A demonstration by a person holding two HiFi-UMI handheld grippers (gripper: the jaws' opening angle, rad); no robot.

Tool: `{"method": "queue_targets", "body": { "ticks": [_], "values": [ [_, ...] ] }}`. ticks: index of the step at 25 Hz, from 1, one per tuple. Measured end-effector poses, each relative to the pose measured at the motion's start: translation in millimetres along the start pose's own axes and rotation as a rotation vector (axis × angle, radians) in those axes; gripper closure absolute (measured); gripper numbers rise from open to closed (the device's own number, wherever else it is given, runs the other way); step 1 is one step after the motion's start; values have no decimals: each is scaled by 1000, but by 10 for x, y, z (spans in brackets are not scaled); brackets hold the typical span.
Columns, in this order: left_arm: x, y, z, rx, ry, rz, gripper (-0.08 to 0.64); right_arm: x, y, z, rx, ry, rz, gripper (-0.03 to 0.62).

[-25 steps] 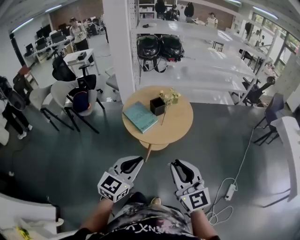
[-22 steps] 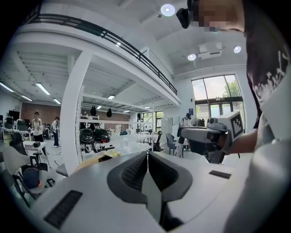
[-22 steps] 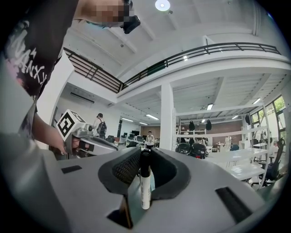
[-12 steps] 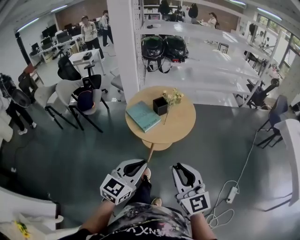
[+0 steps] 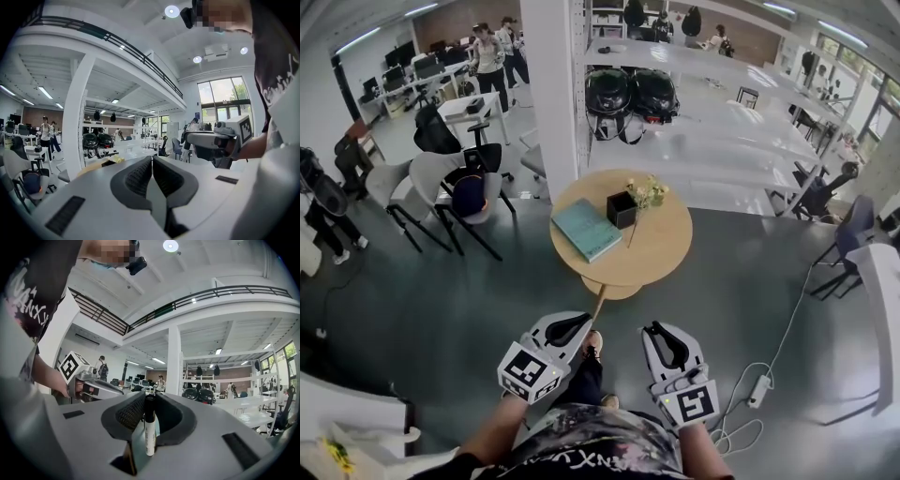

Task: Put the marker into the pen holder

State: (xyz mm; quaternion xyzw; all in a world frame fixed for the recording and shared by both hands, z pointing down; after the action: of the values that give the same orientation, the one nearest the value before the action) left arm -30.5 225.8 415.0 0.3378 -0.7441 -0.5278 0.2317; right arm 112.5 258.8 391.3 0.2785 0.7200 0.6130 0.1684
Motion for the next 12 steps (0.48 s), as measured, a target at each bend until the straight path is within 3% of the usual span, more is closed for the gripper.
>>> {"method": "queue_targets", "body": {
  "ticks": [12],
  "values": [
    [344,-7,-238,-9,17,3,534,-157,12,-378,16,13,5,525]
  ]
}}
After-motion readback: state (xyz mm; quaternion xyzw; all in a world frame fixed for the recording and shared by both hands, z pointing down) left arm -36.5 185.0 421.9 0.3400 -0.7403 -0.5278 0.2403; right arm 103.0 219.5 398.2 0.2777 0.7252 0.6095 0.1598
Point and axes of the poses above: the fingertips, and each gripper's own axes: z backward along the fingers, x to its left, y out of its underside, the point moved 3 cm from there along z, backward along the fingers, and after that the axes turned 10 degrees about x, right-handed, at the moved point
